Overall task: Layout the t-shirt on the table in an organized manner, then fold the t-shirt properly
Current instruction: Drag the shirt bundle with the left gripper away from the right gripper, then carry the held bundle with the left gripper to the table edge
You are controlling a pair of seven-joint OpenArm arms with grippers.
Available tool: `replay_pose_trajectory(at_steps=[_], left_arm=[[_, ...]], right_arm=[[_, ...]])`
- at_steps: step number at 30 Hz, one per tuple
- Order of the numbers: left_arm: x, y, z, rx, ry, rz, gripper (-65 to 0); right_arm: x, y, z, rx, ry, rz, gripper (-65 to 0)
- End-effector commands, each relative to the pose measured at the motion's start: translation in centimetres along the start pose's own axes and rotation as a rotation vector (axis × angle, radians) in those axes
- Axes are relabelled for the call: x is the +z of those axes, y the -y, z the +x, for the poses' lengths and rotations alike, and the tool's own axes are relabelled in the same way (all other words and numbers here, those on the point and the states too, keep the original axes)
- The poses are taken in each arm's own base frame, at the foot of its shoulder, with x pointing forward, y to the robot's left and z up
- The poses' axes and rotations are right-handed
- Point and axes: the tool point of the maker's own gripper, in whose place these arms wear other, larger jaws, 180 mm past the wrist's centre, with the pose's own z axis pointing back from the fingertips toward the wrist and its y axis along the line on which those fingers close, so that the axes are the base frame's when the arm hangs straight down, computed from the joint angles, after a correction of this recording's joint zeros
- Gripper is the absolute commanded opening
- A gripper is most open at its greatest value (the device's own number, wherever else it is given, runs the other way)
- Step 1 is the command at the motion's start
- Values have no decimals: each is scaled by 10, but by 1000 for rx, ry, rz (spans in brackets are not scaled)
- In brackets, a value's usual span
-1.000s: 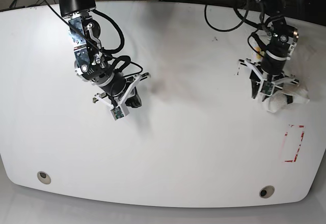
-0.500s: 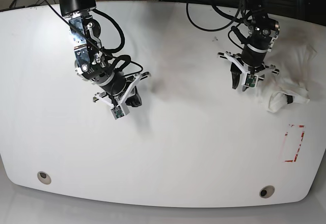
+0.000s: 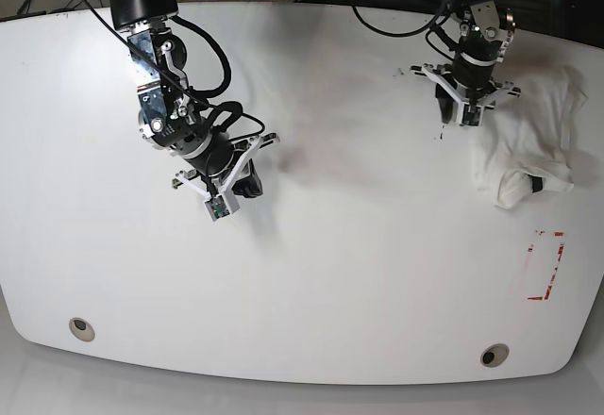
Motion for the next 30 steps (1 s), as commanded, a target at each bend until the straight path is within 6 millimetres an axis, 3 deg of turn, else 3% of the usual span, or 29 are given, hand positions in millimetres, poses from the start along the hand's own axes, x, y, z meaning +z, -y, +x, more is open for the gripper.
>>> replay_pose_trajectory(at_steps=[1,9,19,23,30], left_arm=[[2,-19,-2,6,8,45,-503],[7,-66,-32,-6,-68,124,-503],[19,-138,-20,7,-28,254,-503],[21,-143,-14,9,-7,240,-503],[14,-118,-5,-4,22,117,-503]], right_arm=[[3,1,20,13,61,1,-632],[11,-6,26,29,88,10,-632],[12,-7,23,27,84,12,-632],[14,-10,22,28,87,17,-632],[14,-13,22,24,88,21,-632]])
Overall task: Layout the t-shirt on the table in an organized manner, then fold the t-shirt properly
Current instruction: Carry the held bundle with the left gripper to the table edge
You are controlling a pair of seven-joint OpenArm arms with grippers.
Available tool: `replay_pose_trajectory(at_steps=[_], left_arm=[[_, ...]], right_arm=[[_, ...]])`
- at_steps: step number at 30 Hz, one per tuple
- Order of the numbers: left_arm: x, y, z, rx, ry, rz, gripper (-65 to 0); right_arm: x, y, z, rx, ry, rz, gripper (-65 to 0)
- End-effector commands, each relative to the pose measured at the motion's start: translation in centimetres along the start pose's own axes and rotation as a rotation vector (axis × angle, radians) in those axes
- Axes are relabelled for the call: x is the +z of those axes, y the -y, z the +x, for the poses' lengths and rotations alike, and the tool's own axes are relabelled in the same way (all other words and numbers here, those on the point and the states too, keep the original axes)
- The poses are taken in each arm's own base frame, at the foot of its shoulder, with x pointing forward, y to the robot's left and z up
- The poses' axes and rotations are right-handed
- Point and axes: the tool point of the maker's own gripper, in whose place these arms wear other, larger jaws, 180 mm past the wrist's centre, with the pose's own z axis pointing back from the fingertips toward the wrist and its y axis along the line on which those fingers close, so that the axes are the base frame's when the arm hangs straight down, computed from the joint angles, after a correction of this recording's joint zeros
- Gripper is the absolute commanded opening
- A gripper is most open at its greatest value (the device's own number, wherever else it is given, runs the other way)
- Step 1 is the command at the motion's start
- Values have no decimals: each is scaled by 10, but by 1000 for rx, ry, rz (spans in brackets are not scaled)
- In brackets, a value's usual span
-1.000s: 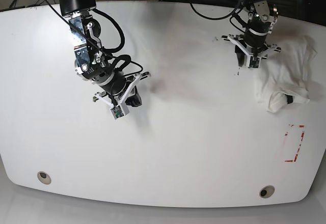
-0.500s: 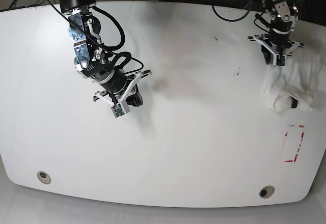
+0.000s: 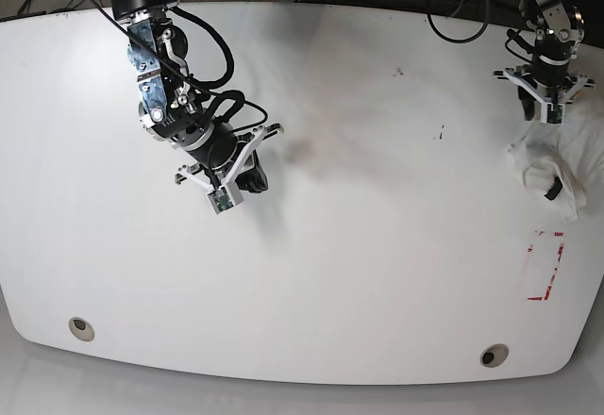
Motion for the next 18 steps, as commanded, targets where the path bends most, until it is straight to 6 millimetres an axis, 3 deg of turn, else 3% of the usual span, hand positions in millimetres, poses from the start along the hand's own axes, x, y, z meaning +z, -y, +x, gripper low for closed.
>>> replay_pose_trajectory(at_steps=[1,10,14,18], left_arm=[[-1,3,18,0,58,-10,-503],[-20,66,51,-9,126,-150,-503],[-30,69,80,-2,186,-149,-503],[-39,58,88,29,177,-93,-503]], right_arm=[[3,0,19,12,62,3,-632],[3,-1,18,12,61,4,-632],[3,-1,18,12,61,4,-632],[4,-2,11,5,47,6,-632]])
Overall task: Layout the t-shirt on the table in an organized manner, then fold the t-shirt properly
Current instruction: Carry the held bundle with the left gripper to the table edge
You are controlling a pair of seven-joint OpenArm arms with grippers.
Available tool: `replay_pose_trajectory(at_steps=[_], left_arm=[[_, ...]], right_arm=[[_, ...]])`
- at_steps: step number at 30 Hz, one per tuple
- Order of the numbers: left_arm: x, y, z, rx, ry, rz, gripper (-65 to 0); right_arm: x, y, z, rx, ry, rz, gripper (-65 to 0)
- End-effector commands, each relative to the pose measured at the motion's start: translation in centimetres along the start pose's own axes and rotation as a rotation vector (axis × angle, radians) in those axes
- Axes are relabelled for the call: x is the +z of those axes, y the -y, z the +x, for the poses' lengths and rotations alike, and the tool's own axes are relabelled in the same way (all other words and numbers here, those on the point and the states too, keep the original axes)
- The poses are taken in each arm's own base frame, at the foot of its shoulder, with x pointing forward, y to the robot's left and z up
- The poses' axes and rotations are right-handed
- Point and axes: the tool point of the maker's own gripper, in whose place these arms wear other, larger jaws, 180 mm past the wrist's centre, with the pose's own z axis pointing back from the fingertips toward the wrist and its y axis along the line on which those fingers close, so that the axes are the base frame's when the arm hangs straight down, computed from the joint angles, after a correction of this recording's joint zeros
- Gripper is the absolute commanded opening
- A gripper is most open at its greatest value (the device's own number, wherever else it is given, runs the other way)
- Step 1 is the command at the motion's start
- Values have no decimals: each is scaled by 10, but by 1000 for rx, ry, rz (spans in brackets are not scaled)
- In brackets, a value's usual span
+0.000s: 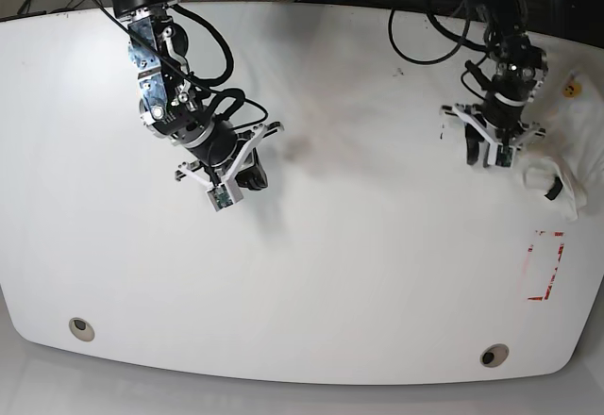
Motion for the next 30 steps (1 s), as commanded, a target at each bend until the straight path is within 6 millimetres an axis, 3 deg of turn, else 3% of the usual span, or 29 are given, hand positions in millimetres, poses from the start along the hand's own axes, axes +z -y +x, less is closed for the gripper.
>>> replay_pose_trajectory(at_steps=[1,12,16,23,30], left_arm=[[-2,-18,13,9,21,57,-503],[-11,-65,12,-28,-29,132,-503],[-5,-93,2,-15,-55,185,-503],[5,-148,2,25,-60,293,-503],[16,-174,-4,37,-74,346,-503]], right_arm=[[4,-1,16,12,55,4,-632],[8,-2,15,17,57,4,-632],[9,-3,16,19,61,6,-632],[11,-5,20,25,74,8,-632],[11,-5,20,25,74,8,-632]])
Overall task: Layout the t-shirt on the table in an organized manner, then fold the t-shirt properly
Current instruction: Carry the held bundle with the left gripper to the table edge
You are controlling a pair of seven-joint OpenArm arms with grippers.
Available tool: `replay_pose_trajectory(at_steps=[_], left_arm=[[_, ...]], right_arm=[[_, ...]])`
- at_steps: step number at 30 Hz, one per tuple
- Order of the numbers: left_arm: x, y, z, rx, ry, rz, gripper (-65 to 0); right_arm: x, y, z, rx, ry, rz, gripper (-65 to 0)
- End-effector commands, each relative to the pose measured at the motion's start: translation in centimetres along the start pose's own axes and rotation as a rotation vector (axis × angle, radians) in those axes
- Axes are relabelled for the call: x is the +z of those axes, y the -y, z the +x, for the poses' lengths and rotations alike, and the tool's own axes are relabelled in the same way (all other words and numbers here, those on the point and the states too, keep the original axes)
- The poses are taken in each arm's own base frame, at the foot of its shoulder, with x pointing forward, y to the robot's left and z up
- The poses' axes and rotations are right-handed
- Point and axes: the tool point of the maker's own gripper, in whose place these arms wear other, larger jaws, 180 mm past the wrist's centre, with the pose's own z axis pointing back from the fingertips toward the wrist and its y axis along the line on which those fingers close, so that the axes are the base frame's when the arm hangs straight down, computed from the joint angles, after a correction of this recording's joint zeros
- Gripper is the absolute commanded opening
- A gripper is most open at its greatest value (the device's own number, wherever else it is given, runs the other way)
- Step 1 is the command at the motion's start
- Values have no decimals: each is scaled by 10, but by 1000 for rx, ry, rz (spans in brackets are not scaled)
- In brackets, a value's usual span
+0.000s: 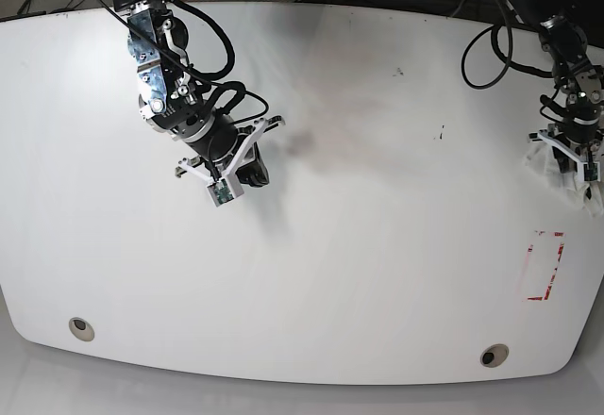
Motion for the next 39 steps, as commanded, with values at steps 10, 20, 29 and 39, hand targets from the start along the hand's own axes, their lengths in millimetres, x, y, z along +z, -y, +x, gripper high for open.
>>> replay_pose_trajectory(at_steps=[10,20,29,39], left_arm=[[17,-55,7,18,28,147,-503],[56,-43,53,29,212,140,-503],[64,-57,68,-30,233,185,-503],[39,-89,43,-48,118,231,-503]], right_arm=[[3,0,19,10,63,4,-632],[3,0,19,10,62,4,-632],[4,-3,11,2,49,8,-632],[7,-7,8,0,48,14,-632]])
